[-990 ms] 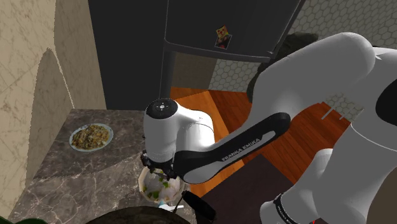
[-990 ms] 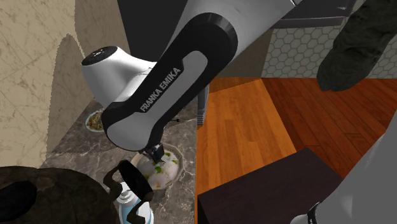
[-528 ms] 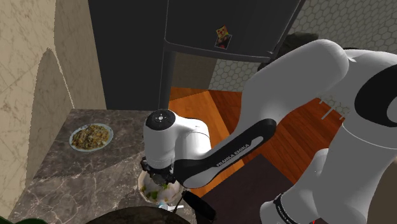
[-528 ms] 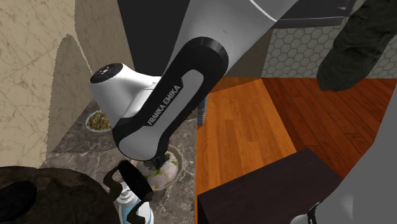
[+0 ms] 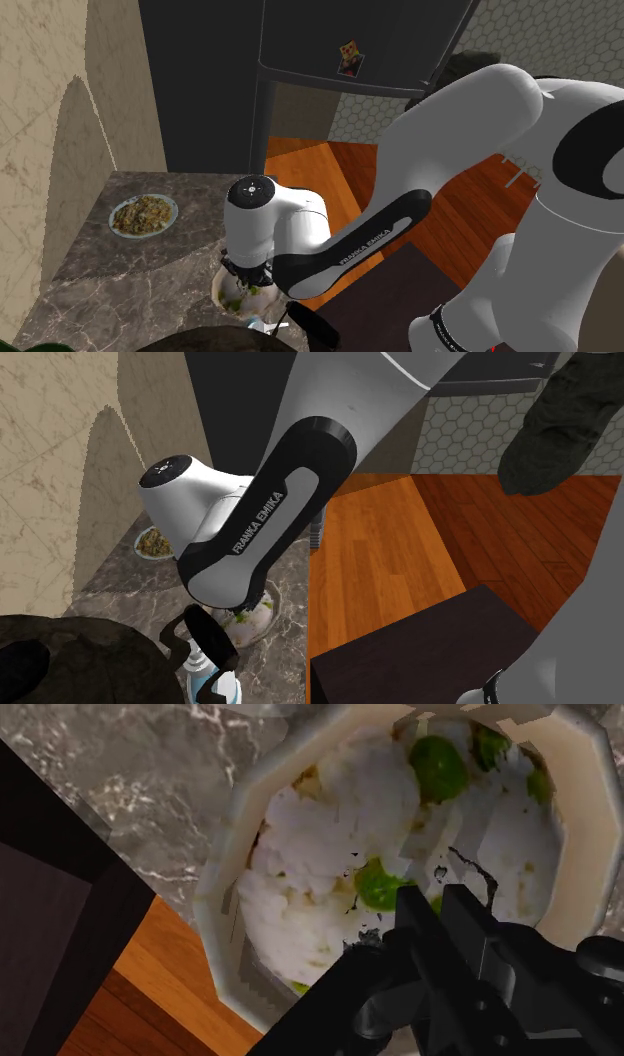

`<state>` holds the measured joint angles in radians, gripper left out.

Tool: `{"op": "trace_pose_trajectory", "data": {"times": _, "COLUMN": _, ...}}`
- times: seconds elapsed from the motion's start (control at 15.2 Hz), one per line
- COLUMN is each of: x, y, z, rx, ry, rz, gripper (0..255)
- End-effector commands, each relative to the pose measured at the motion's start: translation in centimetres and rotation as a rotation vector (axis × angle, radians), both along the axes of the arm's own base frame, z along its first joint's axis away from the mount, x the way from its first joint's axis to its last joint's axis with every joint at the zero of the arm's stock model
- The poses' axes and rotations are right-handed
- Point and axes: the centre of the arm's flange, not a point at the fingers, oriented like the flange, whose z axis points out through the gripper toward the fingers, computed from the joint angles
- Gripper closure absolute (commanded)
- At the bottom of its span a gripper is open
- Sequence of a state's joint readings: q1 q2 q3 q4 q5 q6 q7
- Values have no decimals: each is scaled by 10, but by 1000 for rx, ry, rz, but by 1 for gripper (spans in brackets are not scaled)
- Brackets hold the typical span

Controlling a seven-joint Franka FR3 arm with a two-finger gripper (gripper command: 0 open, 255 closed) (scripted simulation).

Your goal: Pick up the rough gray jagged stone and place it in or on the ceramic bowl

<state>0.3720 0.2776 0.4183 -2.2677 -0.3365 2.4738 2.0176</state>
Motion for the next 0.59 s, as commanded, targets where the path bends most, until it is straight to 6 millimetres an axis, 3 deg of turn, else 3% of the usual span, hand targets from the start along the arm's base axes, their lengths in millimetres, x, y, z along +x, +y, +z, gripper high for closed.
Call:
{"op": "trace_pose_trajectory", "data": {"times": 0.0, "x": -1, "y": -5, "z": -10, "rx": -13, "ry": 17, "rz": -5, "gripper": 255}}
{"op": "trace_pose_trajectory", "data": {"times": 0.07, "x": -1, "y": -4, "z": -7, "rx": -13, "ry": 18, "rz": -5, "gripper": 0}}
{"op": "trace_pose_trajectory", "data": {"times": 0.4, "x": -1, "y": -5, "z": -10, "rx": -13, "ry": 17, "rz": -5, "gripper": 0}}
{"op": "trace_pose_trajectory", "data": {"times": 0.53, "x": -2, "y": -3, "z": 16, "rx": -13, "ry": 17, "rz": -5, "gripper": 0}}
